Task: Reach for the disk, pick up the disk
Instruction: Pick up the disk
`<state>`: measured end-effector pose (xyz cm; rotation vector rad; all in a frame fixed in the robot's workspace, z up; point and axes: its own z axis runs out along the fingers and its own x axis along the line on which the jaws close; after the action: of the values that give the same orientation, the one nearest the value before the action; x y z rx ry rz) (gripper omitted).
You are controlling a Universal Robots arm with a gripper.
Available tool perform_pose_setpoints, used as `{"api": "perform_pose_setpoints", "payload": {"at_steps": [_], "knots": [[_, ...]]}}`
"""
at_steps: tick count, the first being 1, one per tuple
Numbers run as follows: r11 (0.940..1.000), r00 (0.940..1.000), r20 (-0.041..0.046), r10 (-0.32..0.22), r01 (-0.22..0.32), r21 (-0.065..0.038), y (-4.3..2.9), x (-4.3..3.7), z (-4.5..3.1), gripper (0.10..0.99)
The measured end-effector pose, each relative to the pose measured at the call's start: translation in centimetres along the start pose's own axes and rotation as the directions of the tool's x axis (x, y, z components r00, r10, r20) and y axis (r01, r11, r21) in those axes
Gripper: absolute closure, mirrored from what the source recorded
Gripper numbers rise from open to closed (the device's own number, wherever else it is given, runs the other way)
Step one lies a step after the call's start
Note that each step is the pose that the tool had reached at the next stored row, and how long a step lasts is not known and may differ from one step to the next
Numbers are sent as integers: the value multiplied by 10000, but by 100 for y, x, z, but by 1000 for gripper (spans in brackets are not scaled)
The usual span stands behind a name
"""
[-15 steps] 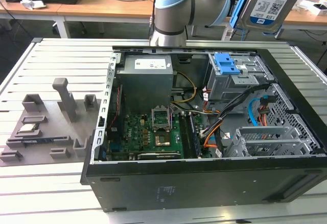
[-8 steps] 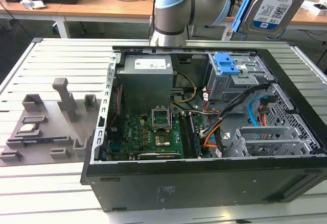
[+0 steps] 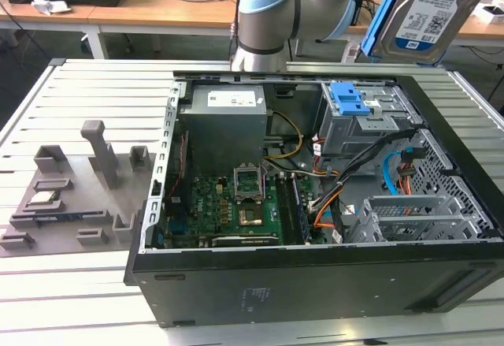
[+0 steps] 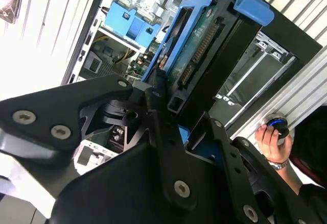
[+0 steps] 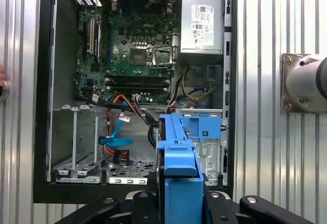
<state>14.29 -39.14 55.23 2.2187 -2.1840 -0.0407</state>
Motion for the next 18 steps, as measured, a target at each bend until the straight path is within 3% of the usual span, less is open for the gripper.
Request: {"api": "perform_pose_setpoints", "payload": {"at_steps": [18], "knots": [[10000,10000,-1,0,0,-1,4,285,1,722]]}}
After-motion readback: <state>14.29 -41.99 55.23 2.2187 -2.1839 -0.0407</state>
